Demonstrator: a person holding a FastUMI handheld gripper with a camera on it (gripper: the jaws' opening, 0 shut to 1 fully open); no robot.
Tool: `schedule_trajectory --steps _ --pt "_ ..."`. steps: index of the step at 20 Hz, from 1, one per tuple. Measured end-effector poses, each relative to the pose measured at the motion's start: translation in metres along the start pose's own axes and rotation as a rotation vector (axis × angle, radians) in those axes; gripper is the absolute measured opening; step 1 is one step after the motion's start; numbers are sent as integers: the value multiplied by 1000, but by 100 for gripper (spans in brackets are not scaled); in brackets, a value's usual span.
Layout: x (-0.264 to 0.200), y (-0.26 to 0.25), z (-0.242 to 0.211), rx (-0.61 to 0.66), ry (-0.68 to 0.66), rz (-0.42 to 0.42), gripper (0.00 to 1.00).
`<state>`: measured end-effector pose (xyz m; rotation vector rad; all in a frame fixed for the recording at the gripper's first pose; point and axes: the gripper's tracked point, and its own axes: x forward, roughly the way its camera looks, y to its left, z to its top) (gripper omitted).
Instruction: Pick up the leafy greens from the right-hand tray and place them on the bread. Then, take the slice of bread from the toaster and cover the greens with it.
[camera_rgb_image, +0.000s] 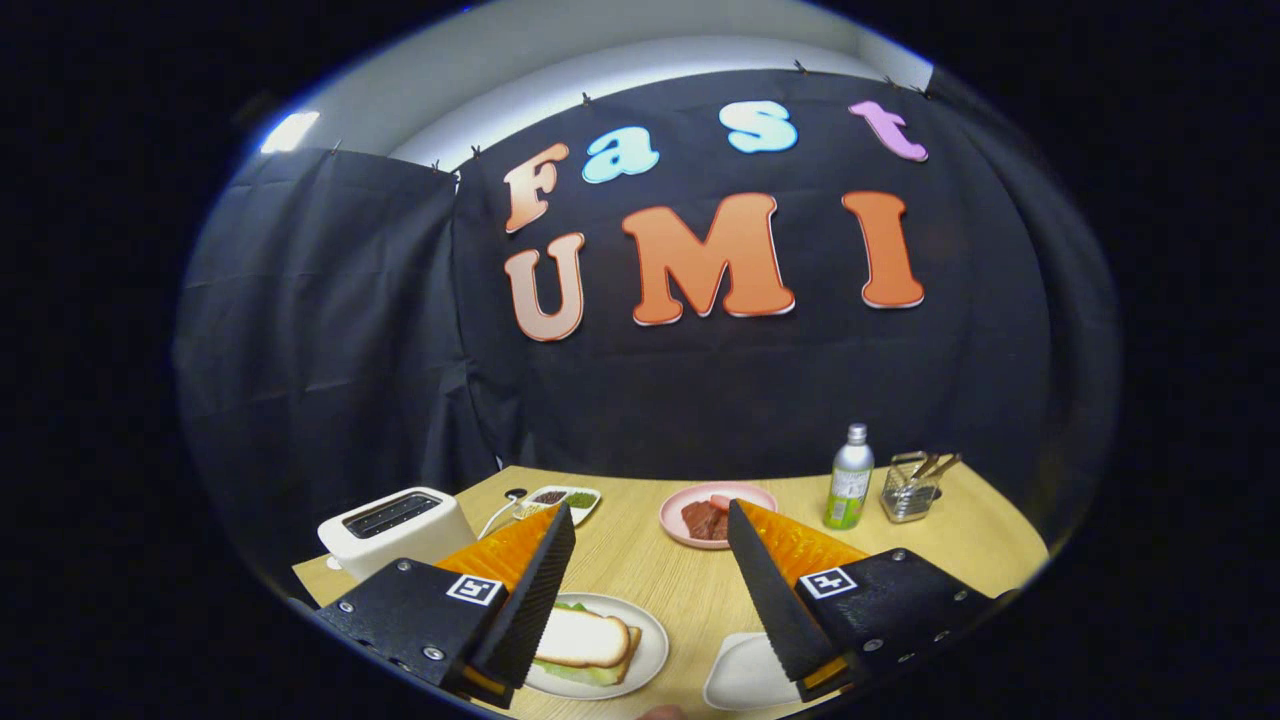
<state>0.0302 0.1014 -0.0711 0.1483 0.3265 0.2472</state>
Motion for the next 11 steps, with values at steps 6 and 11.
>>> schedule_trajectory --steps 6,11 --pt "-26 10 32 -66 -148 -31 93" --pt "-41 2 52 -65 -256 -63 93"
